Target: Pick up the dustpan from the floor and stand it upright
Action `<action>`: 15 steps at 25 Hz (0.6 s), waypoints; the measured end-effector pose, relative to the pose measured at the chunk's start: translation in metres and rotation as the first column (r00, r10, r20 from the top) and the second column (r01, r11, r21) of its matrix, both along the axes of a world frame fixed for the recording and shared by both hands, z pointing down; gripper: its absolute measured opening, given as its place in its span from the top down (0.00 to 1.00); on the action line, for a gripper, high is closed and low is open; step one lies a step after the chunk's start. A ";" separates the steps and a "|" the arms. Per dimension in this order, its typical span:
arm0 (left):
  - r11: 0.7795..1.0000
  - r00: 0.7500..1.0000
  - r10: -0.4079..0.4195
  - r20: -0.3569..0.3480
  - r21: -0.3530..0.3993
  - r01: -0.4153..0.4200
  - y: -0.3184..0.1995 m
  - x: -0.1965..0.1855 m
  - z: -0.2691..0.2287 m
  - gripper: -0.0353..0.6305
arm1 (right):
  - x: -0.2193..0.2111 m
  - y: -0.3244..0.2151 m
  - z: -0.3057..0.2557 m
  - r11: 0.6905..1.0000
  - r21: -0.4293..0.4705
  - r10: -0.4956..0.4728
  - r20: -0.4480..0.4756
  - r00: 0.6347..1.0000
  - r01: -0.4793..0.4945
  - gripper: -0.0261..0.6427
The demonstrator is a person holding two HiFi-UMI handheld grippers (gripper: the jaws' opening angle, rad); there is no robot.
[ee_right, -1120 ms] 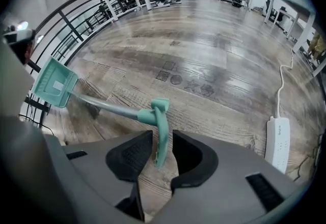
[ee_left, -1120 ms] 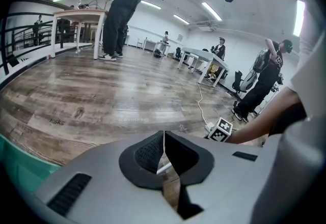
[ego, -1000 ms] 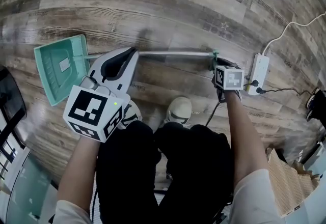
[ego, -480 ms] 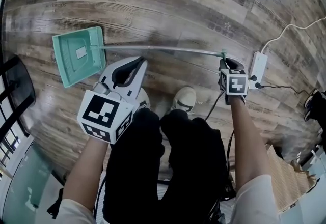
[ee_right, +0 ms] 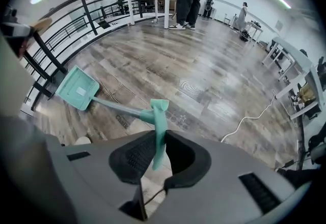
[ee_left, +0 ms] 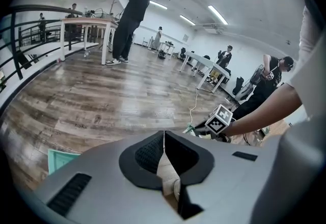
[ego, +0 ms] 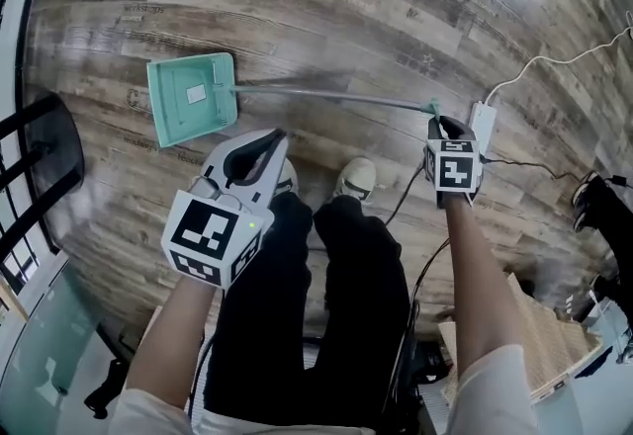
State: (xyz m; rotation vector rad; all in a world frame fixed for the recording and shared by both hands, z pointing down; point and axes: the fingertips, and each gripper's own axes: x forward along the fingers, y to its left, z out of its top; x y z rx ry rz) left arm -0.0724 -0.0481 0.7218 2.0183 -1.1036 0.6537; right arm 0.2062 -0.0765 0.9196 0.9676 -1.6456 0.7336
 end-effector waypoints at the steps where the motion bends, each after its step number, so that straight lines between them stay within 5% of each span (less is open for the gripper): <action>1: 1.000 1.000 -0.002 -0.004 0.000 0.002 0.002 0.000 -0.011 0.90 | -0.001 -0.001 -0.013 1.000 0.001 -0.009 -0.009 1.000 0.009 0.86; 15: 0.999 0.998 -0.047 -0.042 -0.007 0.047 0.025 -0.021 -0.114 0.90 | -0.029 -0.026 -0.152 0.976 0.155 -0.123 -0.191 0.974 0.153 0.86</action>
